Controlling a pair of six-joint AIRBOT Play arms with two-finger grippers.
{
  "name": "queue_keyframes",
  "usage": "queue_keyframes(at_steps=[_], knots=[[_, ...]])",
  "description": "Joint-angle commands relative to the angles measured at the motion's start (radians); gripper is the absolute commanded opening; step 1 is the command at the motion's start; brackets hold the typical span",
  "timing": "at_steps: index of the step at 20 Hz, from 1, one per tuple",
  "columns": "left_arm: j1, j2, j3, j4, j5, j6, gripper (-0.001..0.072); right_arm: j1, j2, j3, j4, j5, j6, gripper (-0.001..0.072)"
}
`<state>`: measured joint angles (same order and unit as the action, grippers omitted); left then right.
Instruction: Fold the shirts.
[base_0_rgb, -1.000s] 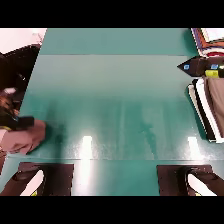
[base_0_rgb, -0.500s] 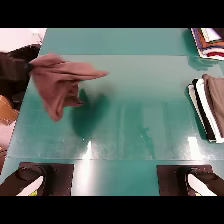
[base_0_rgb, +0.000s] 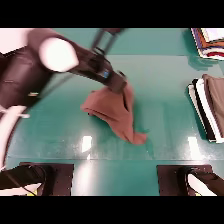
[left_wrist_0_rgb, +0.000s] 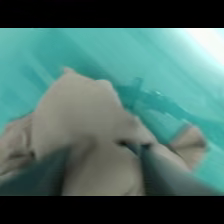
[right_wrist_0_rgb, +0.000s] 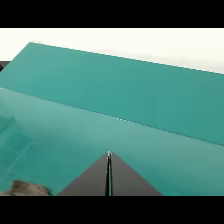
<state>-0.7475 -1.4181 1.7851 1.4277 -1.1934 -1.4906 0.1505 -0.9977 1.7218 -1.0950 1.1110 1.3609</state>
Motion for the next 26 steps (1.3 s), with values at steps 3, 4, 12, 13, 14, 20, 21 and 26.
queue_keyframes(at_steps=[3, 4, 12, 13, 14, 20, 21, 26], knots=[[0.116, -0.08, 0.055, 0.008, -0.061, 0.021, 0.0552, 0.0, 0.0, 0.004, -0.008, 0.026, 0.0, 0.0015], [0.183, -0.082, 0.051, 0.008, -0.107, -0.002, 0.0553, 0.0, 0.0, 0.004, -0.008, 0.031, 0.0, 0.0015], [0.565, -0.083, -0.348, -0.125, -0.021, -0.058, 0.0552, 0.0, -0.009, 0.003, -0.007, 0.071, 0.0, 0.0015], [0.586, -0.083, -0.41, -0.178, 0.012, -0.057, 0.0551, 0.0, -0.011, 0.003, -0.007, 0.074, 0.0, 0.0015], [0.598, -0.084, -0.465, -0.229, 0.045, -0.053, 0.0552, 0.0, -0.013, 0.003, -0.007, 0.076, 0.0, 0.0015], [0.597, -0.09, -0.652, -0.382, 0.219, -0.016, 0.0551, 0.0, -0.054, 0.003, 0.005, 0.098, 0.008, 0.0015], [0.587, -0.09, -0.66, -0.385, 0.24, -0.016, 0.0551, 0.0, -0.061, 0.003, 0.005, 0.1, 0.019, 0.0015], [0.51, -0.113, -0.666, -0.386, 0.309, -0.004, 0.0539, 0.0, -0.072, 0.003, 0.003, 0.101, 0.019, 0.0015]])
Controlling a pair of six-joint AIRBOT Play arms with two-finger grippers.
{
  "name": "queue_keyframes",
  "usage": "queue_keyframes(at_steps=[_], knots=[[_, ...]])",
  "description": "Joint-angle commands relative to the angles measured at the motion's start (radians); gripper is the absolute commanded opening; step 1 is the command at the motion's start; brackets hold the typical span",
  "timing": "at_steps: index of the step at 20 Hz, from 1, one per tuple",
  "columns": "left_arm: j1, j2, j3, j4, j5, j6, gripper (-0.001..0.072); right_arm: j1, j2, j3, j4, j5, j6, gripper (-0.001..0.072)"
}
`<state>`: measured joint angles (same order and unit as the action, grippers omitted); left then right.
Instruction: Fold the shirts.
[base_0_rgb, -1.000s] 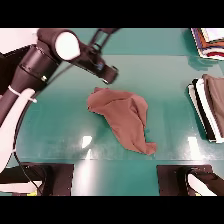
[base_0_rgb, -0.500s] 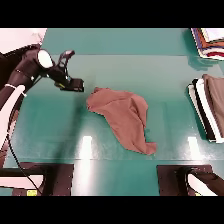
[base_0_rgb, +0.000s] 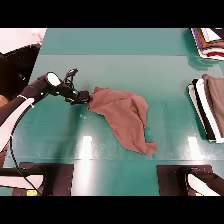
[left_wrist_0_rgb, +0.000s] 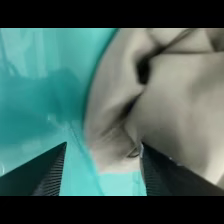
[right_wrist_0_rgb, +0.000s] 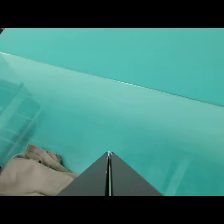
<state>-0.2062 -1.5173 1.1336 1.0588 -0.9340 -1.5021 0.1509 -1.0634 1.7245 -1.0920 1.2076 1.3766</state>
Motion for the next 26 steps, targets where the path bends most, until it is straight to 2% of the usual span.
queue_keyframes(at_steps=[1, 2, 4, 5, 7, 10, 12, 14, 15, 16, 17, 19, 21, 26], knots=[[-0.037, -0.026, -0.014, -0.025, 0.047, 0.007, 0.0535, 0.0, -0.006, 0.001, 0.0, 0.006, 0.004, 0.0015], [-0.042, -0.03, -0.014, -0.035, 0.05, 0.008, 0.0417, 0.0, -0.006, 0.001, 0.0, 0.01, 0.004, 0.0015], [-0.038, -0.03, 0.0, -0.042, 0.049, 0.008, 0.0101, -0.001, -0.007, 0.0, -0.004, 0.035, 0.004, 0.0015], [-0.028, -0.029, 0.022, -0.041, 0.024, 0.01, 0.0024, -0.001, -0.007, 0.0, -0.013, 0.06, 0.004, 0.0015], [-0.002, -0.029, 0.093, -0.04, -0.042, 0.011, 0.0024, -0.012, -0.011, 0.0, -0.063, 0.146, 0.023, 0.0015], [0.026, -0.029, 0.213, -0.032, -0.12, 0.034, 0.0024, -0.087, -0.05, -0.024, -0.061, 0.348, 0.047, 0.0015], [0.026, -0.029, 0.274, -0.013, -0.151, 0.045, 0.0024, -0.128, -0.048, -0.164, -0.06, 0.362, 0.047, 0.0015], [0.026, -0.029, 0.303, -0.012, -0.151, 0.049, 0.0025, -0.147, -0.034, -0.367, -0.056, 0.317, 0.047, 0.0018], [0.026, -0.029, 0.307, -0.011, -0.151, 0.051, 0.0025, -0.145, -0.027, -0.492, -0.043, 0.27, 0.047, 0.0143], [0.026, -0.029, 0.307, -0.011, -0.151, 0.055, 0.0025, -0.133, -0.029, -0.614, -0.01, 0.211, 0.04, 0.0472], [0.026, -0.029, 0.307, -0.011, -0.15, 0.055, 0.0025, -0.115, -0.04, -0.715, 0.035, 0.152, 0.024, 0.0561], [0.026, -0.029, 0.307, -0.011, -0.148, 0.055, 0.0025, -0.051, -0.089, -0.869, 0.156, 0.042, -0.056, 0.0556], [0.026, -0.029, 0.307, -0.01, -0.148, 0.055, 0.0025, 0.034, -0.159, -0.935, 0.242, -0.054, -0.103, 0.0555], [0.026, -0.029, 0.307, 0.0, -0.15, 0.056, 0.0025, 0.169, -0.327, -0.834, 0.279, -0.152, -0.13, 0.0552]])
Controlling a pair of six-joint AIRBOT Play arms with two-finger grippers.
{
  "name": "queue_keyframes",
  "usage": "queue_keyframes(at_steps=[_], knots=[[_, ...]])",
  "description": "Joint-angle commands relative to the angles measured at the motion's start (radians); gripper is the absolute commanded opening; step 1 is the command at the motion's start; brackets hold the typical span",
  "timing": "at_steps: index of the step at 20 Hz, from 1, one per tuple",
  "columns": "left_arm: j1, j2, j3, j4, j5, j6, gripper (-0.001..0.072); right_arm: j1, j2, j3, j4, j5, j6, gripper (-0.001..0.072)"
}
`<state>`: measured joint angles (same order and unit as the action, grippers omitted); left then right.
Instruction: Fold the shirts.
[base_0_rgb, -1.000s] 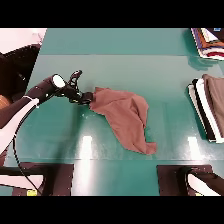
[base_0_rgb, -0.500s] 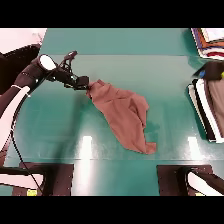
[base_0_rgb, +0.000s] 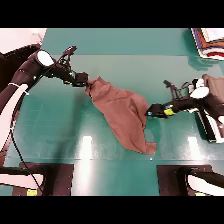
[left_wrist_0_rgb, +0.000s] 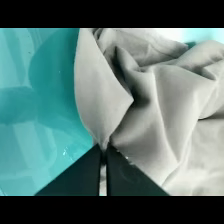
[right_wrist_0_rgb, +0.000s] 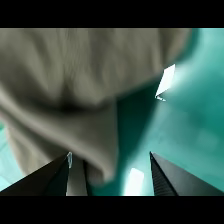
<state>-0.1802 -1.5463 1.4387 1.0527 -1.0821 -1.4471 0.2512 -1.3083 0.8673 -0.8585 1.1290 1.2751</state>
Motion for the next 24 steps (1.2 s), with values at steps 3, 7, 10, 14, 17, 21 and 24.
queue_keyframes(at_steps=[3, 7, 10, 14, 17, 21, 24], knots=[[0.0, 0.0, 0.002, 0.006, -0.002, 0.0, 0.0024, 0.09, -0.126, 0.107, 0.037, -0.077, -0.056, 0.0146], [0.0, 0.091, 0.042, 0.109, 0.0, -0.004, 0.0023, 0.045, -0.054, 0.248, -0.097, -0.032, -0.037, 0.0013], [0.0, 0.244, 0.143, 0.203, -0.004, -0.003, 0.0024, -0.045, 0.113, 0.38, -0.188, 0.011, -0.007, 0.0013], [0.0, 0.48, 0.291, 0.209, 0.009, 0.0, 0.0024, -0.16, 0.342, 0.551, -0.19, 0.035, -0.007, 0.0013], [0.0, 0.628, 0.374, 0.208, 0.021, -0.003, 0.0024, -0.213, 0.468, 0.668, -0.191, 0.071, -0.007, 0.0013], [0.0, 0.755, 0.467, 0.209, 0.074, -0.014, 0.0023, -0.3, 0.574, 0.782, -0.191, 0.082, -0.007, 0.0013], [0.0, 0.762, 0.544, 0.221, 0.082, -0.015, 0.0023, -0.39, 0.594, 0.863, -0.188, 0.124, -0.007, 0.0013]])
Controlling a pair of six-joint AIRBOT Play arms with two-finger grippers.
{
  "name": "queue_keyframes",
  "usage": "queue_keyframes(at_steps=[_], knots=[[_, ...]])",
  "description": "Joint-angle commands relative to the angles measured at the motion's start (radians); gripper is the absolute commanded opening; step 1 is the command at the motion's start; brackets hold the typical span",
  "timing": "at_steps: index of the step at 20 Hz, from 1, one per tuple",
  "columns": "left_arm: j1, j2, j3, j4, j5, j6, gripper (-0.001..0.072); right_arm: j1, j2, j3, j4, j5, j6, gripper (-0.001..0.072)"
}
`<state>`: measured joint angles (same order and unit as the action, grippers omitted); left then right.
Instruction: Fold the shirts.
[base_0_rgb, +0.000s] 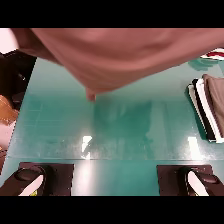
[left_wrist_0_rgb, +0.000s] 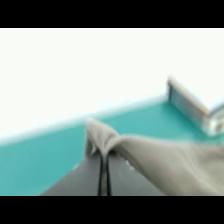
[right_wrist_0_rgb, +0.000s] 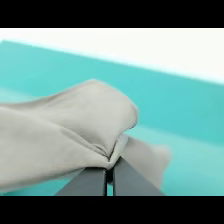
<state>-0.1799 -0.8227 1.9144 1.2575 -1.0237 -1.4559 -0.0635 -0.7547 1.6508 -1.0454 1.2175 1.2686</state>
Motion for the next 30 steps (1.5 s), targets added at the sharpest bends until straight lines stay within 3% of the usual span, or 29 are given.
queue_keyframes(at_steps=[1, 5, 10, 14, 18, 20, 22, 26, 30], knots=[[0.0, 0.039, 0.069, 0.034, 0.03, -0.006, 0.0023, -0.104, 0.031, 0.106, -0.002, 0.063, 0.011, 0.0013], [0.0, -0.068, 0.068, 0.204, -0.081, -0.034, 0.0023, -0.138, -0.089, 0.176, 0.005, 0.219, 0.078, 0.0013], [0.0, -0.417, 0.042, 0.226, -0.349, -0.029, 0.0024, -0.009, -0.343, 0.016, -0.006, 0.294, 0.18, 0.0013], [0.0, -0.699, -0.103, 0.224, -0.332, -0.03, 0.0025, 0.117, -0.598, -0.15, -0.088, 0.243, 0.183, 0.0013], [0.0, -0.878, -0.149, 0.228, -0.26, -0.033, 0.003, 0.189, -0.782, -0.158, -0.102, 0.125, 0.16, 0.0014], [0.0, -0.889, -0.148, 0.228, -0.212, -0.033, 0.0528, 0.197, -0.84, -0.1, -0.098, 0.111, 0.161, 0.0022], [0.012, -0.886, -0.124, 0.237, -0.229, -0.031, 0.0543, 0.191, -0.874, -0.016, -0.097, 0.148, 0.16, 0.0338], [0.118, -0.838, -0.084, 0.179, -0.36, -0.029, 0.0543, 0.108, -0.823, 0.045, 0.03, 0.28, 0.089, 0.034], [0.26, -0.694, -0.248, 0.011, -0.397, 0.014, 0.0543, -0.006, -0.63, -0.168, 0.138, 0.258, 0.048, 0.034]])
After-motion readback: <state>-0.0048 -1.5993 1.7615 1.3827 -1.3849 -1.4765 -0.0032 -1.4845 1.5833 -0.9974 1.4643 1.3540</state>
